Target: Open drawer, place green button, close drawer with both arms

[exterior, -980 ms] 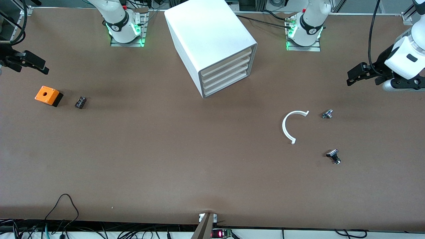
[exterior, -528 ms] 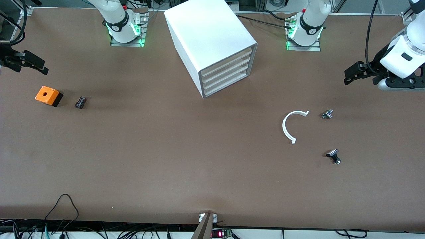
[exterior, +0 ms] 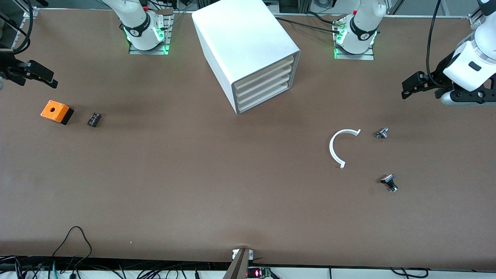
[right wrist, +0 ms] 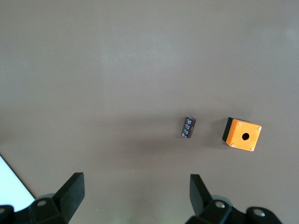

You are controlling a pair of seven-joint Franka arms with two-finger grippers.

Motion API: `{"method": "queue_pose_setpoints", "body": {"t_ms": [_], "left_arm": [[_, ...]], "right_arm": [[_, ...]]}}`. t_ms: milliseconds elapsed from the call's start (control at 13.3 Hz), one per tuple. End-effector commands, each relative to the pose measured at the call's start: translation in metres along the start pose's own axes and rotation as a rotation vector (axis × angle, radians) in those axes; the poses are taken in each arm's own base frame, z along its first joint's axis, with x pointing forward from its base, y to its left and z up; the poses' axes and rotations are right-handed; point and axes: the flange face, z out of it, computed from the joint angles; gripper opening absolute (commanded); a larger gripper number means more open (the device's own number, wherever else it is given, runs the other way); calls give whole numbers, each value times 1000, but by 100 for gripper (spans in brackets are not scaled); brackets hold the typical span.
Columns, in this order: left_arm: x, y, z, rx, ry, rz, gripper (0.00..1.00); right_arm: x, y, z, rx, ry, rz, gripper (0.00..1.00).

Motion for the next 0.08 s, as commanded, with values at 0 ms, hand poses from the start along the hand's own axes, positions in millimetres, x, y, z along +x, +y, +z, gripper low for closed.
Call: {"method": "queue_pose_setpoints", "body": {"t_ms": [0], "left_arm": [[2,0,-7,24,-3,22,100]], "right_arm": [[3,1,-4,-14,-2,-10,100]]}}
